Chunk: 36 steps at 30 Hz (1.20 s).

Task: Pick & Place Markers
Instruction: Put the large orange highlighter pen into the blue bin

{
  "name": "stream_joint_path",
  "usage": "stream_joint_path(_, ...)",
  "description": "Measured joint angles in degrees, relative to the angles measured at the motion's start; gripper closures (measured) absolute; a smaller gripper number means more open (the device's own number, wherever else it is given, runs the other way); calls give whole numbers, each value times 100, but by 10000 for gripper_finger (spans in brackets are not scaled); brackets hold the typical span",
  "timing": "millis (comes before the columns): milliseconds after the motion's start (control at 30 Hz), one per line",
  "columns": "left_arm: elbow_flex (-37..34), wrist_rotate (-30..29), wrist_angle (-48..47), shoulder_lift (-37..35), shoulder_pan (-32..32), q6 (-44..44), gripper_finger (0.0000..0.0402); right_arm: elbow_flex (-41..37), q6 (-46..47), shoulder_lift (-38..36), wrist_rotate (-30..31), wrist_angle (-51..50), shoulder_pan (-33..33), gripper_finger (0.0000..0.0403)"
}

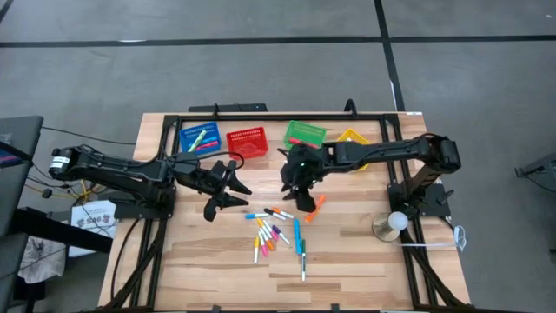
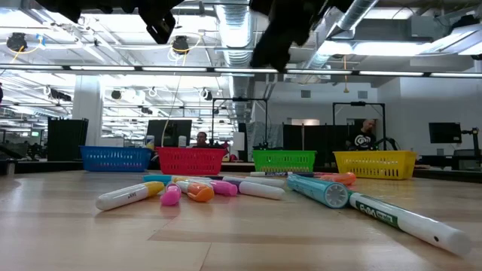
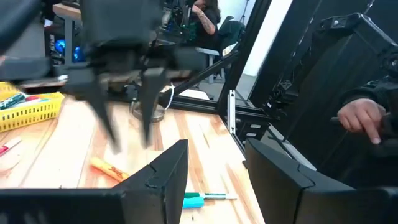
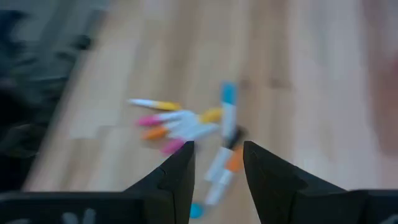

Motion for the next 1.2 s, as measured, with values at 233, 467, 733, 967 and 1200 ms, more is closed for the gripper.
stream_joint_path(233, 0, -87, 1, -2, 0, -16, 243, 1, -375, -415, -1407, 174, 5, 282)
stream_joint_path(467, 0, -108, 3, -2, 0, -51, 243, 2, -309, -516, -1427, 94, 18, 280)
stream_joint_path(733, 0, -341, -34, -3, -112, -125, 243, 2, -300, -516, -1498, -877, 120, 280)
stream_joint_path(967, -2, -412, -71, -3, -221, -125, 243, -2, -52, -492, -1494, -1387, 378, 280)
stream_joint_path(1200, -2, -436, -97, -2, -220, -125, 243, -2, 80, -490, -1175, -1392, 570, 280)
